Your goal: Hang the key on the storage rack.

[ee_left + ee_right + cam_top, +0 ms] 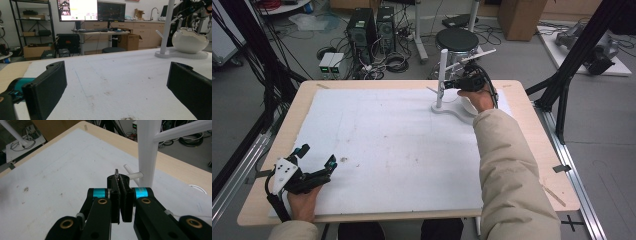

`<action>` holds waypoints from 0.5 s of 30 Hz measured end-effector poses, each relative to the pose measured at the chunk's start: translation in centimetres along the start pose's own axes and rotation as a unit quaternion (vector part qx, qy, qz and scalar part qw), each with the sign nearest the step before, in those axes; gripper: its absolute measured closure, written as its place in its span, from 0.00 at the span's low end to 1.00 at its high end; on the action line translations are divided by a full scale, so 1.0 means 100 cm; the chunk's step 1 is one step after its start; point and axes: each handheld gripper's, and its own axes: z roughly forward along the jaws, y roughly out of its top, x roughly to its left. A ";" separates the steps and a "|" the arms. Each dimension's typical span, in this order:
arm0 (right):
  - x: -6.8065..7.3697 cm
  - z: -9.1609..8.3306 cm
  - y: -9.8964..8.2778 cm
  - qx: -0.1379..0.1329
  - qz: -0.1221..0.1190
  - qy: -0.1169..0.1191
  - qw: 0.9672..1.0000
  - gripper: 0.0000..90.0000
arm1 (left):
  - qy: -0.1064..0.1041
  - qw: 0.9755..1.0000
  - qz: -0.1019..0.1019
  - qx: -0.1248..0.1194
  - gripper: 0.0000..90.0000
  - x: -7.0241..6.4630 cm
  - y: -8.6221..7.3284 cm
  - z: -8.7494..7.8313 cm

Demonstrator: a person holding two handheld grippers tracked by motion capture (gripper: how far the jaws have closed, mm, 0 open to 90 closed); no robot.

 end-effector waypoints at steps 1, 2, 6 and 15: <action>0.000 0.000 0.000 0.001 0.003 -0.001 1.000 0.99 | 0.000 1.000 0.000 0.000 0.03 0.000 0.000 0.000; -0.001 0.000 0.000 -0.002 0.000 -0.002 1.000 0.98 | 0.000 1.000 0.001 0.001 0.03 0.000 0.000 0.000; -0.002 0.003 -0.001 0.002 0.003 -0.004 1.000 0.98 | 0.000 1.000 0.000 0.001 0.03 0.000 0.000 0.000; -0.009 0.011 -0.008 -0.003 0.014 -0.014 1.000 0.98 | 0.000 1.000 0.000 0.001 0.03 0.000 0.000 0.000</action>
